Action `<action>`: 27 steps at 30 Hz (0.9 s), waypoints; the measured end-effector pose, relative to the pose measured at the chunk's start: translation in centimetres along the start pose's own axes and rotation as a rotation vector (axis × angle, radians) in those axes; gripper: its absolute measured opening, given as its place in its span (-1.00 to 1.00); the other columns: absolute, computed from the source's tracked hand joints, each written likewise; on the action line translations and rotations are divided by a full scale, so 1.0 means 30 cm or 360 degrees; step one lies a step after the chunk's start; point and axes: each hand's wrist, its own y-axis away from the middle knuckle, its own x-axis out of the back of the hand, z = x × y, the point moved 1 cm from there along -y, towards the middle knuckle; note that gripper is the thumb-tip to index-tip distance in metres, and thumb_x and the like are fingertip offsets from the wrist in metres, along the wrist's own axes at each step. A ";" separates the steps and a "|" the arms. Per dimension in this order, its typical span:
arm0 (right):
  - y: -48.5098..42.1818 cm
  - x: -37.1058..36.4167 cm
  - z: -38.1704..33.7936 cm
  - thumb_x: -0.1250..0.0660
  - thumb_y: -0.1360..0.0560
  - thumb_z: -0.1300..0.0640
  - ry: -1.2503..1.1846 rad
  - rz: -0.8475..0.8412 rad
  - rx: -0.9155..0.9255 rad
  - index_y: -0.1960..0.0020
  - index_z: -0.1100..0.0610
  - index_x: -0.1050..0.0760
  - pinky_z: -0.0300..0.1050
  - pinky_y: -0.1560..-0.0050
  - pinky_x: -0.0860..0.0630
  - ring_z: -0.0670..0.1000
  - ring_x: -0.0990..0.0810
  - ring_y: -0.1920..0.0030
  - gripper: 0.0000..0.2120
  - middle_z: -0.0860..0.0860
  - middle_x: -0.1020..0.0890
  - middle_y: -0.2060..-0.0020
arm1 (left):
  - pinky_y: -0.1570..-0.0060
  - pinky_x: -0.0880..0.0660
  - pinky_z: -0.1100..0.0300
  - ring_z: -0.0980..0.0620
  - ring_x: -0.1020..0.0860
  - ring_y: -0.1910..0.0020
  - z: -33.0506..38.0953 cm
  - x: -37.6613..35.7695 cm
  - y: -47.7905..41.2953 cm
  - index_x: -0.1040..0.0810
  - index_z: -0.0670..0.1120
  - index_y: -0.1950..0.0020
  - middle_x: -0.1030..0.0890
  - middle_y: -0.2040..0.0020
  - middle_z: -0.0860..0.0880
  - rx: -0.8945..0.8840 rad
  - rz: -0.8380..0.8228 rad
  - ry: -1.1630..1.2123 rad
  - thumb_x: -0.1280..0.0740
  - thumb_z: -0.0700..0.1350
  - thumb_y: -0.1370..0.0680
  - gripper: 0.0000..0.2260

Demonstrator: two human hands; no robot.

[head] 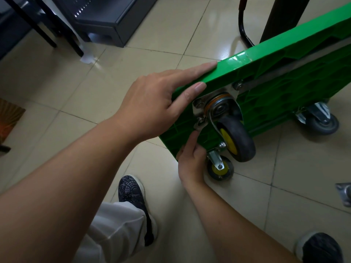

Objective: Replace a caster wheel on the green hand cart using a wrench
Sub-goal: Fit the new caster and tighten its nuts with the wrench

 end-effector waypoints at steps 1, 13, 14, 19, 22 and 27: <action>-0.002 -0.002 -0.002 -0.10 -0.54 -0.40 0.0013 -0.0007 0.0017 0.47 -0.02 -0.35 -0.04 0.32 -0.27 0.01 -0.29 0.41 -0.42 -0.06 -0.34 0.53 | 0.08 -0.57 -0.01 0.07 -0.61 -0.07 0.000 0.001 -0.001 -0.32 0.30 -0.54 -0.62 -0.30 0.15 0.0003 0.0002 -0.0003 -0.13 0.17 -0.70 -0.61; -0.100 0.128 -0.012 0.12 -0.54 -0.44 0.0948 0.0151 0.0529 0.08 0.27 -0.59 0.02 0.26 -0.51 0.27 -0.62 0.23 -0.15 0.23 -0.65 0.26 | 0.09 -0.58 0.00 0.09 -0.61 -0.05 0.004 0.003 -0.001 -0.32 0.31 -0.54 -0.60 -0.32 0.16 0.0015 -0.0006 -0.0001 -0.13 0.18 -0.70 -0.62; -0.102 0.138 -0.016 0.12 -0.55 -0.42 0.0982 0.0163 0.0541 0.08 0.28 -0.59 0.03 0.26 -0.51 0.27 -0.62 0.23 -0.16 0.25 -0.65 0.25 | 0.09 -0.57 0.01 0.09 -0.61 -0.05 0.004 0.003 -0.002 -0.32 0.31 -0.54 -0.60 -0.32 0.16 0.0016 -0.0005 0.0002 -0.13 0.18 -0.70 -0.62; -0.075 0.087 -0.006 0.16 -0.49 -0.51 0.0838 0.0206 0.0447 0.09 0.20 -0.57 -0.01 0.28 -0.52 0.20 -0.63 0.23 -0.14 0.14 -0.66 0.27 | 0.16 -0.53 0.10 0.15 -0.58 0.03 -0.004 0.000 -0.003 -0.32 0.32 -0.53 -0.60 -0.32 0.18 0.0028 0.0003 0.0020 -0.13 0.18 -0.70 -0.62; -0.066 0.072 -0.003 0.17 -0.43 -0.55 0.0771 0.0212 0.0371 0.10 0.16 -0.55 0.01 0.27 -0.52 0.19 -0.62 0.24 -0.14 0.08 -0.64 0.30 | 0.20 -0.47 0.15 0.21 -0.54 0.09 -0.006 -0.002 -0.003 -0.33 0.32 -0.53 -0.60 -0.31 0.20 0.0043 0.0010 0.0029 -0.13 0.19 -0.70 -0.62; -0.057 0.067 -0.015 0.13 -0.42 -0.55 0.0732 0.0216 0.0346 0.25 0.12 -0.45 -0.08 0.34 -0.35 0.14 -0.52 0.37 -0.23 -0.02 -0.51 0.45 | 0.16 -0.50 0.10 0.14 -0.58 0.01 -0.004 -0.002 -0.002 -0.33 0.31 -0.54 -0.63 -0.27 0.17 0.0033 0.0036 -0.0016 -0.13 0.16 -0.71 -0.62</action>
